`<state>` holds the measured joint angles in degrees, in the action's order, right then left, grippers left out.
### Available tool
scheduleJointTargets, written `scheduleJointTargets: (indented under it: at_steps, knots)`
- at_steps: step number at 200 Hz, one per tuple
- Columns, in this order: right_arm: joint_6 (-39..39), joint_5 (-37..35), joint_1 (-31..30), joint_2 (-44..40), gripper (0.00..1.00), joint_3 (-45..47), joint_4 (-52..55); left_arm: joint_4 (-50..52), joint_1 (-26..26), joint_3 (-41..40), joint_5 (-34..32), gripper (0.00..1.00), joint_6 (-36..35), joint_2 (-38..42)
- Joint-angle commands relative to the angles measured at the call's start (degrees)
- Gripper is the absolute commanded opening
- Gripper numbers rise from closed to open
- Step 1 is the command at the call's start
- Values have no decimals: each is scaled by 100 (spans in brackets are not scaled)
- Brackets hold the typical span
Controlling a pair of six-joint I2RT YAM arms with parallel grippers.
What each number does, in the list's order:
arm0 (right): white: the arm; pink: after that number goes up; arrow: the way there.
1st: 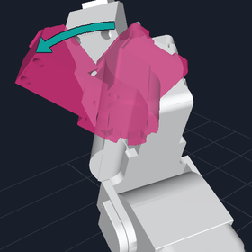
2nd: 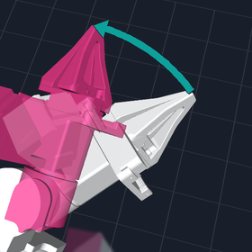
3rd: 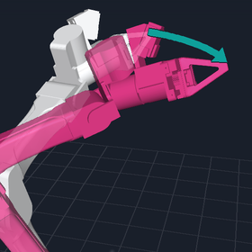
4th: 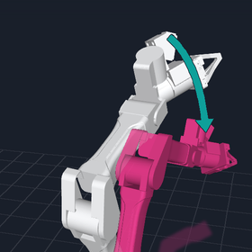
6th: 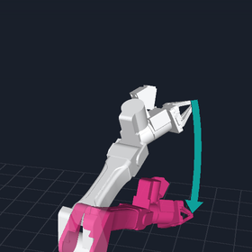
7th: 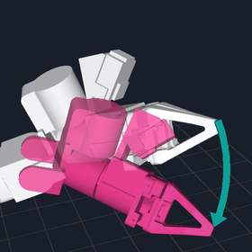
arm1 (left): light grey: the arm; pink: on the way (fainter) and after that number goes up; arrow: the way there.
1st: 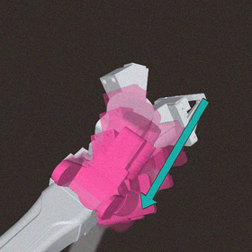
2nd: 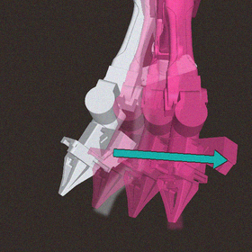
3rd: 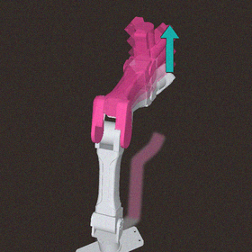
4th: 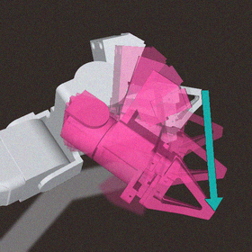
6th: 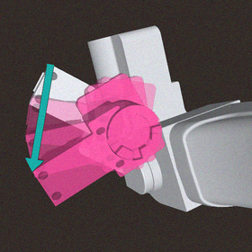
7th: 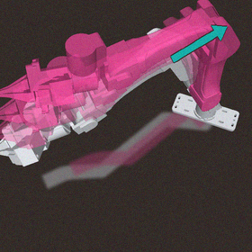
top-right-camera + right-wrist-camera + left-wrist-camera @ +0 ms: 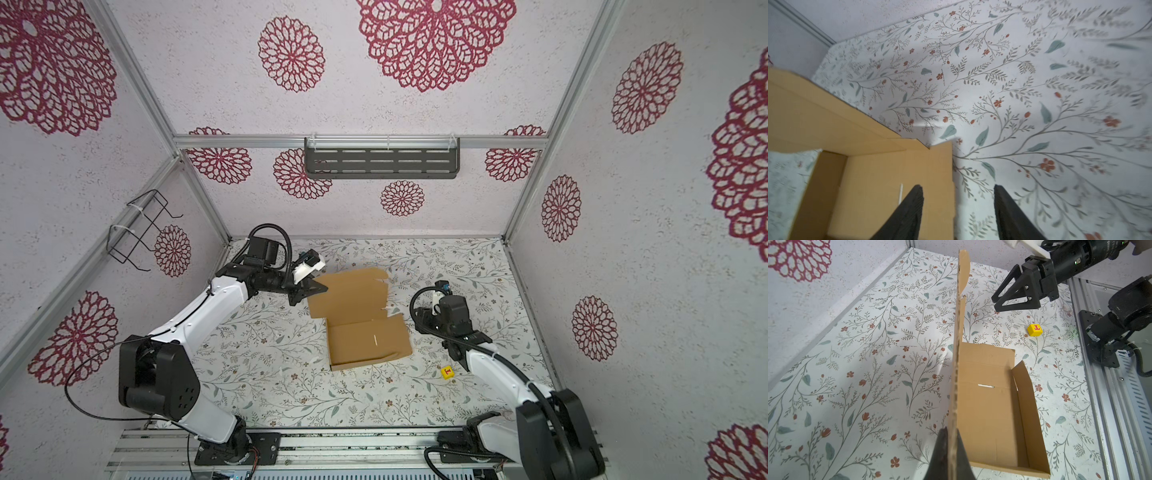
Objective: Assemble paper box
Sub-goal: Move the paper box to the center of the table.
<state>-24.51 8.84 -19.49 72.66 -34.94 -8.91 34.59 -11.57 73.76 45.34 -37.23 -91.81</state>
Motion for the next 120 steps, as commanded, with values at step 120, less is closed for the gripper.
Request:
scheduleJointTargets:
  at_steps: [120]
  knots:
    - [-2037, 2160, 61, 3485, 10, -1851, -1981, -849, 155, -529, -121, 4, 384, 339]
